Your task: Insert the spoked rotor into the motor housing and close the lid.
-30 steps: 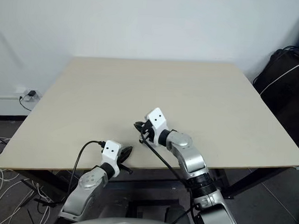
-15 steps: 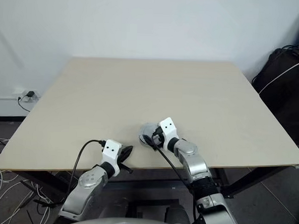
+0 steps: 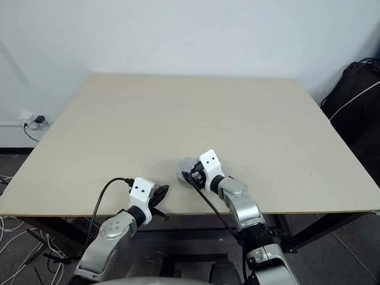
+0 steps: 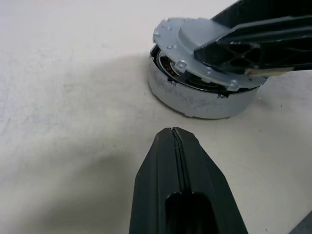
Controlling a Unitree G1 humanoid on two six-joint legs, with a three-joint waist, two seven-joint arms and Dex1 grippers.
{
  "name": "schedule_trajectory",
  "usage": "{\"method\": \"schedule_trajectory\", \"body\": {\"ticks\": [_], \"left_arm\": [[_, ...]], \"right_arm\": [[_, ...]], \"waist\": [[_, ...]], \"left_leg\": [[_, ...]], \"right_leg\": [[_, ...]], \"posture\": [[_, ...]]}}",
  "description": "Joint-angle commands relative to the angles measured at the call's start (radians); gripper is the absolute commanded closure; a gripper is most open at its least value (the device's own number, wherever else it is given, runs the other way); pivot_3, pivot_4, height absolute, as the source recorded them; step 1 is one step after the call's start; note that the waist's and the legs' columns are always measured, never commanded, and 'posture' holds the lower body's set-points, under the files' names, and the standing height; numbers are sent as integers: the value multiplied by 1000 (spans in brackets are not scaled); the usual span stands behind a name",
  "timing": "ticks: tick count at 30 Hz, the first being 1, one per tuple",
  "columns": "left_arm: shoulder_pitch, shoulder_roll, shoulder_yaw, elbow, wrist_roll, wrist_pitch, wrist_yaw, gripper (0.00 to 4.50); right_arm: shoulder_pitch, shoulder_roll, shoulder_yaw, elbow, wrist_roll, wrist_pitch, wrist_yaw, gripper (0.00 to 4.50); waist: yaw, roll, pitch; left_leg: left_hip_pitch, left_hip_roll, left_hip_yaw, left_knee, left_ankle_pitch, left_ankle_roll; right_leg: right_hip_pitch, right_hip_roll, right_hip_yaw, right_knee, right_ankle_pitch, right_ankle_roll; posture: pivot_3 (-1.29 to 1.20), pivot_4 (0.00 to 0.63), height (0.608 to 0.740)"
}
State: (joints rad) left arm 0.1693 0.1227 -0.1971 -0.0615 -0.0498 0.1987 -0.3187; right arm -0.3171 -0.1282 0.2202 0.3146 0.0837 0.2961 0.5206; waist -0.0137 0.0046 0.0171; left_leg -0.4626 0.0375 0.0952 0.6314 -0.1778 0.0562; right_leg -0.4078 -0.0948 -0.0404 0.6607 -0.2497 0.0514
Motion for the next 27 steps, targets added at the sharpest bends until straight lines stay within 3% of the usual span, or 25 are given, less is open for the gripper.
{"method": "schedule_trajectory", "body": {"ticks": [1,14,27], "left_arm": [[-5,3,1,-56,-3,1,2,4500],[-1,0,-2,-60,-2,5,3,4500],[-1,2,-2,-61,-3,10,2,4500]], "right_arm": [[-21,4,-7,-12,-6,14,-9,1305],[-43,-24,81,-50,-107,133,-24,1305],[-69,-10,77,-66,-129,246,-90,1305]], "waist": [[0,0,0],[0,2,-5],[2,5,-7]], "left_leg": [[0,0,0,0,0,0],[1,0,0,0,0,0],[1,0,0,0,0,0]], "right_leg": [[0,0,0,0,0,0],[1,0,0,1,0,0],[1,-1,0,1,1,0]], "posture": [[0,0,740],[0,0,740],[0,0,740]]}}
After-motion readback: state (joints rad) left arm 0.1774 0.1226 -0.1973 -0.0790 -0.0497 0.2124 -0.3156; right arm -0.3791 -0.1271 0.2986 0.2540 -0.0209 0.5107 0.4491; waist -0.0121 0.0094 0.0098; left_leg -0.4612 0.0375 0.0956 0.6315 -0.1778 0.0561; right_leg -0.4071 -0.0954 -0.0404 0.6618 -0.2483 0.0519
